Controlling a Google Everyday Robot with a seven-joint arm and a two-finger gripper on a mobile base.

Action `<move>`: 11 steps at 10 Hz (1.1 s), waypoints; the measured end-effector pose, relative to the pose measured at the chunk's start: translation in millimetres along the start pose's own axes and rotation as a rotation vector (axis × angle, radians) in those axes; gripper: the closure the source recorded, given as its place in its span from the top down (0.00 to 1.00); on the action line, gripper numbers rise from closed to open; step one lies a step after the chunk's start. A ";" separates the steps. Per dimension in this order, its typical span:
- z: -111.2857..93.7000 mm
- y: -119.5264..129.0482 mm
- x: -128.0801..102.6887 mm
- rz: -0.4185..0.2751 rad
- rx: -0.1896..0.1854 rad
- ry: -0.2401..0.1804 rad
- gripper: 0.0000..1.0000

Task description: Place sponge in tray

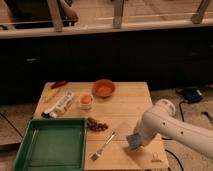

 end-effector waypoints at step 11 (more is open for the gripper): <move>-39.8 -12.4 -36.5 -0.031 0.040 0.031 0.09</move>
